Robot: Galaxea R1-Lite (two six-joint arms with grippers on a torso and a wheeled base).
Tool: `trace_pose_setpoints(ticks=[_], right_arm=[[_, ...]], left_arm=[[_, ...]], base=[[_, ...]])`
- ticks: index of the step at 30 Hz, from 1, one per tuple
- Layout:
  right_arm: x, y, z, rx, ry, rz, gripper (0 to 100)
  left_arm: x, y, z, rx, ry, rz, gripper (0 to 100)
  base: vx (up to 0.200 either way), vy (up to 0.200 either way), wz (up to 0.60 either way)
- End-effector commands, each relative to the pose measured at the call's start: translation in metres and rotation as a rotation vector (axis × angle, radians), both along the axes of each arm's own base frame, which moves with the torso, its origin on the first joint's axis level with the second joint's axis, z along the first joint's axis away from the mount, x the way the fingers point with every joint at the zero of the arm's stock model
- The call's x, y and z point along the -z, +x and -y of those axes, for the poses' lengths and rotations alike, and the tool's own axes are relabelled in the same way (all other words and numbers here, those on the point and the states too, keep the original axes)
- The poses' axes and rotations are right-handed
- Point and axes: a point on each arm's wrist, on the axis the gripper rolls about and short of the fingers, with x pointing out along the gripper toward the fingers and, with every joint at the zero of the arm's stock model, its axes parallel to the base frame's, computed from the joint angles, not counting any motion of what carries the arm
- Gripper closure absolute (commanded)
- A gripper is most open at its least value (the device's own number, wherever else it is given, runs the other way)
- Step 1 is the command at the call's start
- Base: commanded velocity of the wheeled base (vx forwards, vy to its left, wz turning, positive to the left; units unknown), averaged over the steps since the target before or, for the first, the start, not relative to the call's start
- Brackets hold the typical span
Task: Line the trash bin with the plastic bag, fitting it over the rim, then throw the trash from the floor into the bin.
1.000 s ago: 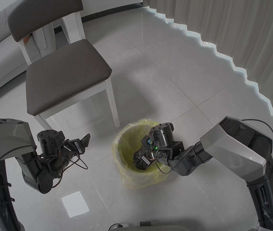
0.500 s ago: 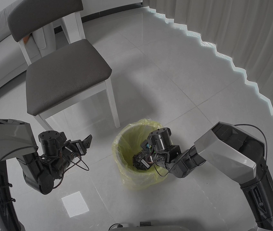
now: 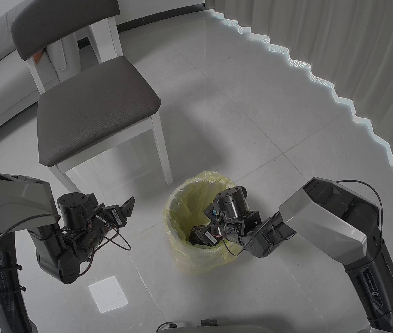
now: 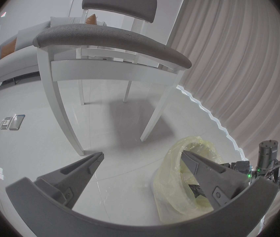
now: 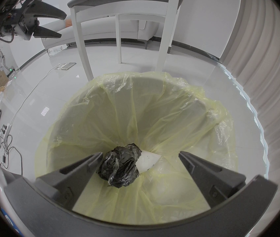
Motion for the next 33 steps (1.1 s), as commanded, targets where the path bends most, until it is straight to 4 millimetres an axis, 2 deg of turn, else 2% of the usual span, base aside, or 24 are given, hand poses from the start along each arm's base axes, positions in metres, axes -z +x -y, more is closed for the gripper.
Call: trace_pose_setpoints(ticks=[1,4,9,16,18,20,23,26,33], right_arm=[[-0.008,-0.002,0.003,0.009,0.011,0.0,0],[-0.015,-0.003,0.008,0.019,0.019,0.0,0],[-0.043,-0.004,0.026,0.07,0.059,0.007,0],[-0.092,-0.002,0.082,0.203,0.127,0.036,0],[-0.098,-0.002,0.094,0.227,0.129,0.038,0],[-0.108,-0.008,0.114,0.265,0.131,0.04,0],[-0.116,-0.016,0.131,0.302,0.143,0.037,0],[-0.124,-0.026,0.142,0.328,0.161,0.035,0],[-0.15,-0.065,0.172,0.385,0.192,0.04,0]], left_arm=[[0.0,-0.001,0.002,0.008,0.0,-0.001,0],[-0.001,-0.002,0.005,0.016,0.001,0.002,0],[-0.002,-0.013,0.005,0.087,-0.009,-0.01,0],[0.001,-0.029,-0.009,0.191,0.016,-0.015,0],[0.002,-0.028,-0.012,0.198,0.029,-0.016,0],[0.001,-0.028,-0.014,0.23,0.032,-0.008,0],[-0.002,-0.029,-0.011,0.256,0.029,0.005,0],[-0.003,-0.028,-0.009,0.266,0.03,0.012,0],[-0.002,-0.027,0.0,0.298,0.048,0.023,0]], base=[[0.0,0.0,0.0],[0.0,0.0,0.0],[0.0,0.0,0.0],[0.0,0.0,0.0],[0.0,0.0,0.0],[0.0,0.0,0.0],[0.0,0.0,0.0],[0.0,0.0,0.0],[0.0,0.0,0.0]])
